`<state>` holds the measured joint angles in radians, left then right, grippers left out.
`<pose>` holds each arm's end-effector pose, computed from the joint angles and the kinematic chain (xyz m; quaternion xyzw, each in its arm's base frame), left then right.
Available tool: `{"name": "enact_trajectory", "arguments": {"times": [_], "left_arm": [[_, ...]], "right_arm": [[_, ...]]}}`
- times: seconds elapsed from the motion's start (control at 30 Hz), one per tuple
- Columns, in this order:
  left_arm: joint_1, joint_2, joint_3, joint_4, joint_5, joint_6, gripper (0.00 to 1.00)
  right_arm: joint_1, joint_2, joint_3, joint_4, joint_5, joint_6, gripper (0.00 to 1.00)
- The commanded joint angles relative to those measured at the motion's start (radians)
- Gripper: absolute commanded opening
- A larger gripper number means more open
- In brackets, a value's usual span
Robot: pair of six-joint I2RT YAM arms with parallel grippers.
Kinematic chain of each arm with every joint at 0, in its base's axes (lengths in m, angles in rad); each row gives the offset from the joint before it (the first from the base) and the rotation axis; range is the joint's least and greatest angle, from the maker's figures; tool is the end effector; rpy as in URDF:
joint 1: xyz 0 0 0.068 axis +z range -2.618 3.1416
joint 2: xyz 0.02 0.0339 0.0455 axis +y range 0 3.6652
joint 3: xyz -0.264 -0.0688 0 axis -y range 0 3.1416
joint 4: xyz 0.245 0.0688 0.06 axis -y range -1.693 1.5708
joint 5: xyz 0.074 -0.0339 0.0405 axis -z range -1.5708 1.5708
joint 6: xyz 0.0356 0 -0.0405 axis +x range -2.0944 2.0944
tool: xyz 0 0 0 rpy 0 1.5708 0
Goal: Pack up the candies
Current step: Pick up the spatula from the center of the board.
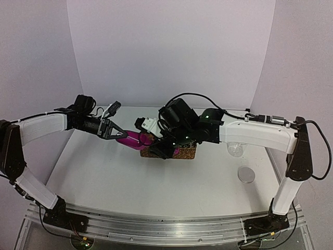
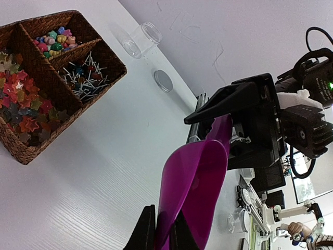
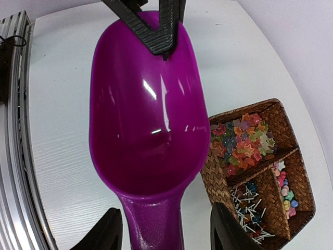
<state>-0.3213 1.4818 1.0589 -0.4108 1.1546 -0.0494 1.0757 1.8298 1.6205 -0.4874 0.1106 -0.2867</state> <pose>0.2781 -0.1269 0.2652 0.3007 0.7478 -0.5560 0.2029 0.2047 0.3709 0.3063 -0.5515 0.7175 0.1162 0.4094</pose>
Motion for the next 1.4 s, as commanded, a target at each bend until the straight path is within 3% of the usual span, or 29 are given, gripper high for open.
{"name": "enact_trajectory", "arguments": {"times": [0.0, 0.13, 0.53, 0.6, 0.8, 0.87, 0.93, 1.07, 1.37], "left_arm": [[0.011, -0.021, 0.003, 0.07, 0.105, -0.028, 0.0], [0.012, -0.021, -0.004, 0.059, 0.081, -0.022, 0.0], [0.016, 0.012, 0.026, 0.007, 0.07, 0.018, 0.0], [0.016, 0.014, 0.028, 0.009, 0.074, 0.019, 0.0], [0.016, 0.021, 0.035, -0.009, 0.065, 0.048, 0.0], [0.016, 0.025, 0.04, -0.024, 0.042, 0.086, 0.11], [0.017, 0.028, 0.048, -0.036, 0.01, 0.117, 0.32], [0.025, 0.028, 0.078, -0.021, -0.059, 0.161, 0.6], [0.031, 0.041, 0.13, 0.134, -0.269, 0.097, 0.76]], "right_arm": [[-0.01, 0.018, 0.005, 0.063, 0.017, -0.001, 0.52], [-0.017, -0.006, -0.015, 0.063, 0.035, -0.002, 0.44], [-0.019, -0.056, -0.078, 0.027, 0.121, -0.094, 0.44], [-0.018, -0.046, -0.06, 0.027, 0.107, -0.094, 0.38], [-0.02, -0.023, -0.037, 0.027, 0.087, -0.097, 0.01], [-0.027, -0.031, -0.043, 0.027, 0.083, -0.094, 0.0], [-0.038, -0.047, -0.057, 0.028, 0.085, -0.088, 0.0], [-0.077, -0.096, -0.092, 0.027, 0.098, -0.062, 0.0], [-0.174, -0.206, -0.17, 0.024, 0.242, -0.034, 0.0]]}}
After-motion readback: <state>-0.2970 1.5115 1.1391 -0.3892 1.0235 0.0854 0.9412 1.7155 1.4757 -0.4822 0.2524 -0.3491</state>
